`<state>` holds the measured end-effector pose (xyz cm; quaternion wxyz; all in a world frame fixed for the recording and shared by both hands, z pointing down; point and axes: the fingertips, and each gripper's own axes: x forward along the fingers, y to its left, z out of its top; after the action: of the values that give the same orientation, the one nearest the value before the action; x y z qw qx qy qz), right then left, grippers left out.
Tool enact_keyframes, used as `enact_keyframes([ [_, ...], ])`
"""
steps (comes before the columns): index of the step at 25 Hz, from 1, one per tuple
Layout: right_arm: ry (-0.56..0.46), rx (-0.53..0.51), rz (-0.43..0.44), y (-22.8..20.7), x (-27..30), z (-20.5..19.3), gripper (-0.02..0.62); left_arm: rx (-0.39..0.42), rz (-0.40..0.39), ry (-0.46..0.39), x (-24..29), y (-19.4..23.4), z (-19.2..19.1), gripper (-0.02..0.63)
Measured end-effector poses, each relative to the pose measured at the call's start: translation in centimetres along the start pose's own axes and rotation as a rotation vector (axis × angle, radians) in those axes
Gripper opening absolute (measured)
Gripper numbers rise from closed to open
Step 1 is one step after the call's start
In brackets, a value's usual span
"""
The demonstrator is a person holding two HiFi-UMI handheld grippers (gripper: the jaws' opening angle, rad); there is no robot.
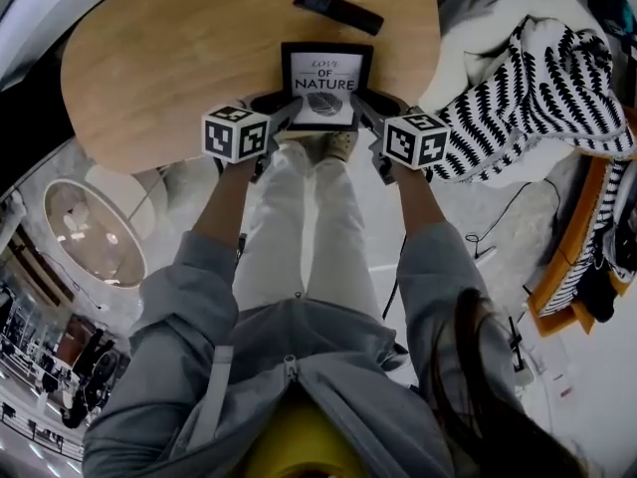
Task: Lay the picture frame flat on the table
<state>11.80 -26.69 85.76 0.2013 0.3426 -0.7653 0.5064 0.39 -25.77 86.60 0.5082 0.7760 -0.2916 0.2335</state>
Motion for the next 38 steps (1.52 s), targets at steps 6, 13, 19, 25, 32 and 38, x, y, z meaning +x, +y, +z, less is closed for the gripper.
enact_keyframes([
  [6,0.06,0.066,-0.038,-1.3,1.0,-0.4,0.078,-0.051,0.029,0.032,0.8,0.6,-0.4,0.123],
  [13,0.106,0.118,-0.073,-2.2,2.1,-0.6,0.08,-0.111,0.091,0.071,1.4,1.9,-0.9,0.115],
  [19,0.11,0.15,-0.118,-2.6,2.6,-0.8,0.086,-0.148,0.134,0.081,1.5,2.5,-1.2,0.123],
  [25,0.112,0.075,-0.21,-3.2,2.4,-0.1,0.149,-0.21,0.147,0.042,1.9,2.6,-0.7,0.239],
  [32,0.097,0.111,-0.266,-2.2,-1.0,-1.0,0.138,-0.226,0.183,0.03,-1.1,1.0,-1.9,0.252],
  [38,0.03,0.127,-0.273,0.8,-3.6,-0.4,0.055,-0.158,0.159,0.04,-3.6,-2.2,-1.7,0.146],
])
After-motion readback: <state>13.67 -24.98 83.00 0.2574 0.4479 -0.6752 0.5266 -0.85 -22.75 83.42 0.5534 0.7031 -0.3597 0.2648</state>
